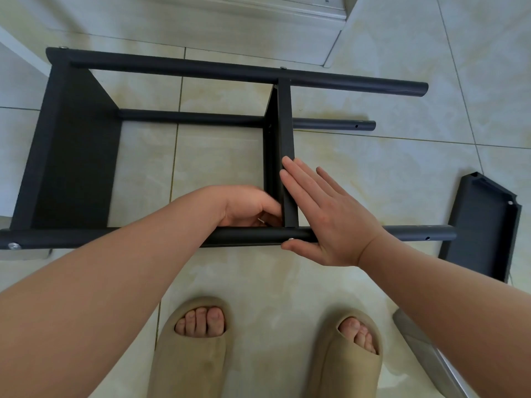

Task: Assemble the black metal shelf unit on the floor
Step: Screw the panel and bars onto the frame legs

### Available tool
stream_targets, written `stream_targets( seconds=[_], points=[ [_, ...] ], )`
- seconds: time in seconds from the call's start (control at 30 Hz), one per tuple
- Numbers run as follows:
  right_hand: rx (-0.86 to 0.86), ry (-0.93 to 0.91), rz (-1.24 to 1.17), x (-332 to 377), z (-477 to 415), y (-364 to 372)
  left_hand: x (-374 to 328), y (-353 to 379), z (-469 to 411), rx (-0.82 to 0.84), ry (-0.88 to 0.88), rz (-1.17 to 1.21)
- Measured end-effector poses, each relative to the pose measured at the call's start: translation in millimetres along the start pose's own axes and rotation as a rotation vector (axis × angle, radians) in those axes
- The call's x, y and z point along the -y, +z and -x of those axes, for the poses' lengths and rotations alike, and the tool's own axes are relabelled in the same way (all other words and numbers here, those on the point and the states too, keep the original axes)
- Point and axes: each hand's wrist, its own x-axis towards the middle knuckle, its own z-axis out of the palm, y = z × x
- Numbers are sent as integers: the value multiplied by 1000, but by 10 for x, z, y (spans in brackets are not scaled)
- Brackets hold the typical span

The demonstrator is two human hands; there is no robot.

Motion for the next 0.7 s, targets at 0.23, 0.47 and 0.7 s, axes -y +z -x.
stream_targets(
  seconds=[0.23, 0.47, 0.7],
  points=[
    [-7, 0, -6, 0, -1, 7, 8, -13, -12, -63, 35, -80],
    [0, 1, 2, -2, -3, 3, -7, -31, 7, 8, 63, 7],
    [-4, 2, 0, -1, 1, 4, 13, -14, -20, -30, 9, -66]
  ],
)
